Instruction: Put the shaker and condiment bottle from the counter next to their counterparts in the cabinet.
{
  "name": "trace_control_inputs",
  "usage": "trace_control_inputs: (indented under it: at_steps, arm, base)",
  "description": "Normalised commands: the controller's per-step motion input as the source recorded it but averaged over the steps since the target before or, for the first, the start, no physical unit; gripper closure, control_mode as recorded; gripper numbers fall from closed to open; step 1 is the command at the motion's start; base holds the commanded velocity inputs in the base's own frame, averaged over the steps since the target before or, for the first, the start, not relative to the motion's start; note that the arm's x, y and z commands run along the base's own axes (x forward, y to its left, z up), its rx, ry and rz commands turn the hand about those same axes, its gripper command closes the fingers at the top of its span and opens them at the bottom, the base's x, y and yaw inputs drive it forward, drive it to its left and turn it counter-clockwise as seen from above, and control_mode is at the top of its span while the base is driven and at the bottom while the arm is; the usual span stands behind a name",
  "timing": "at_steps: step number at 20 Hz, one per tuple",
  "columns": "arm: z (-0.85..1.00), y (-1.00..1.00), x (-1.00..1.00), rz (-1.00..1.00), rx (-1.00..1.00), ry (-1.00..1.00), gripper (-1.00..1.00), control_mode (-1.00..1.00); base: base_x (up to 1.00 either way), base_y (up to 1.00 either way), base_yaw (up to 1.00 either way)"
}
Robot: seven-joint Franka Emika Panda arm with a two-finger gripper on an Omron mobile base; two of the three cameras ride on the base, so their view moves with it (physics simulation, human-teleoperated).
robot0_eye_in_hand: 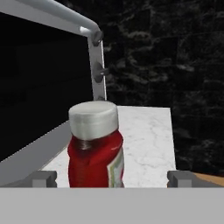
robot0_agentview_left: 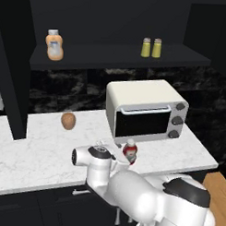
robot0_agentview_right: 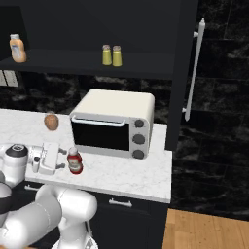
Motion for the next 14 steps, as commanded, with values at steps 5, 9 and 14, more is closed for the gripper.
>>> trace_control_inputs:
  at_steps: [5, 9, 14]
  arm:
    - [-0.07, 0.00, 0.18, 0.00, 0.01, 0.00, -1.00, -1.00]
    - [-0.02, 0.00, 0.01, 0.00, 0.05, 0.00, -1.00, -1.00]
    - [0.00, -0.08, 0.00, 0.00, 0.09, 0.00, -1.00, -1.00]
  base:
    - [0.00, 0.00, 0.00]
    - [0.00, 0.00, 0.00]
    - [0.00, 0.00, 0.00]
